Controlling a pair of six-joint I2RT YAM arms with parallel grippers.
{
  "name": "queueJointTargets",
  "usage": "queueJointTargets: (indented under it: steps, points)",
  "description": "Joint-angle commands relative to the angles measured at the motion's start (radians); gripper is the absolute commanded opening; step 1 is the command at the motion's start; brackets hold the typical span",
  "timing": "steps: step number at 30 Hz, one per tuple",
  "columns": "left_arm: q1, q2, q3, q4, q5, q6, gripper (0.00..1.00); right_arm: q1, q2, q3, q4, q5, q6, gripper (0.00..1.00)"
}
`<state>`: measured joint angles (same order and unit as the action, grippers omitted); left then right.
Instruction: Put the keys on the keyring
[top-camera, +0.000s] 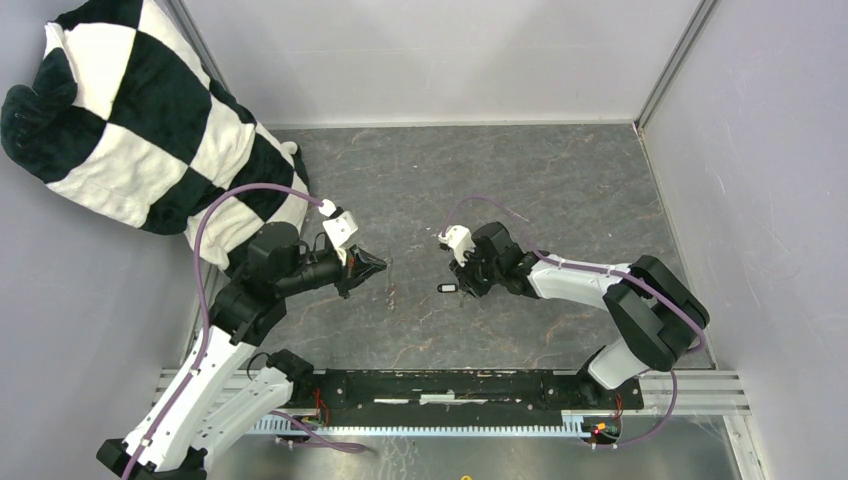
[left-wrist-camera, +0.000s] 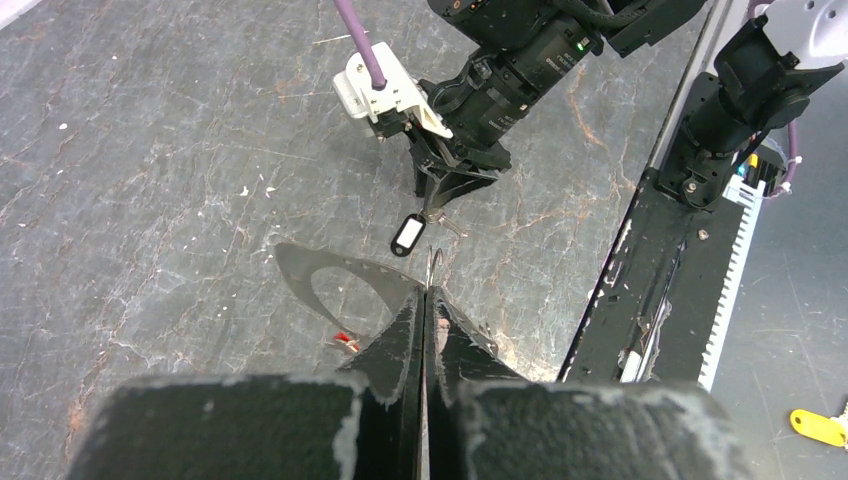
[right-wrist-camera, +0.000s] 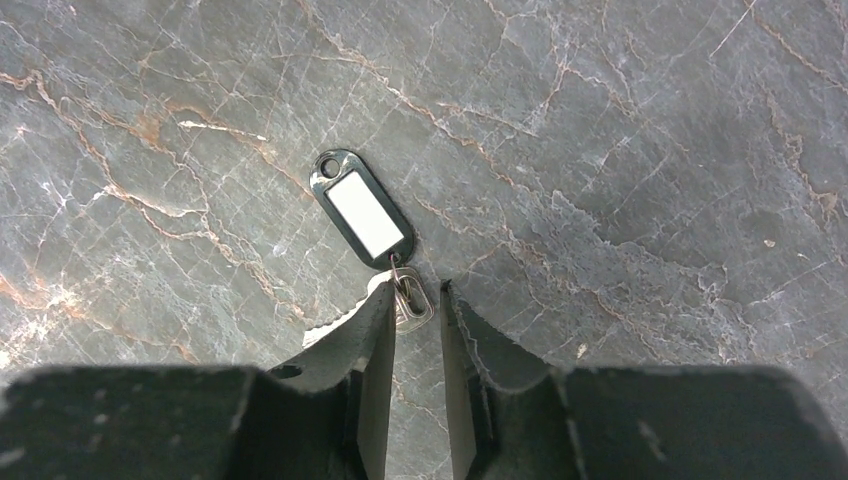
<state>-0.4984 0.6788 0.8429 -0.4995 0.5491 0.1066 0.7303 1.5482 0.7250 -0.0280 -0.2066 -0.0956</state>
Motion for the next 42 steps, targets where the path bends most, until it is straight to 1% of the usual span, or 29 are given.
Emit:
queueJointTargets:
  steps: [1, 15, 24, 31, 34, 42]
  points:
    - [0.007, 0.002, 0.061, 0.013, -0.005, 0.045, 0.02, -0.004, -0.016, -0.017, 0.045, -0.010, -0.010, 0.27]
    - [0.007, -0.001, 0.071, -0.018, -0.010, 0.050, 0.02, -0.003, -0.060, -0.129, 0.183, -0.036, 0.004, 0.20]
    - [0.007, 0.005, 0.075, -0.038, -0.015, 0.064, 0.02, -0.002, -0.059, -0.169, 0.244, -0.039, -0.011, 0.17]
    - [0.007, 0.013, 0.066, -0.051, -0.014, 0.080, 0.02, -0.002, -0.105, -0.218, 0.331, -0.061, -0.015, 0.08]
    - [0.007, 0.005, 0.059, -0.072, -0.015, 0.093, 0.02, -0.002, -0.113, -0.226, 0.362, -0.085, -0.012, 0.01]
    - [0.007, -0.004, 0.057, -0.082, -0.020, 0.092, 0.02, -0.002, -0.163, -0.257, 0.438, -0.115, 0.006, 0.00]
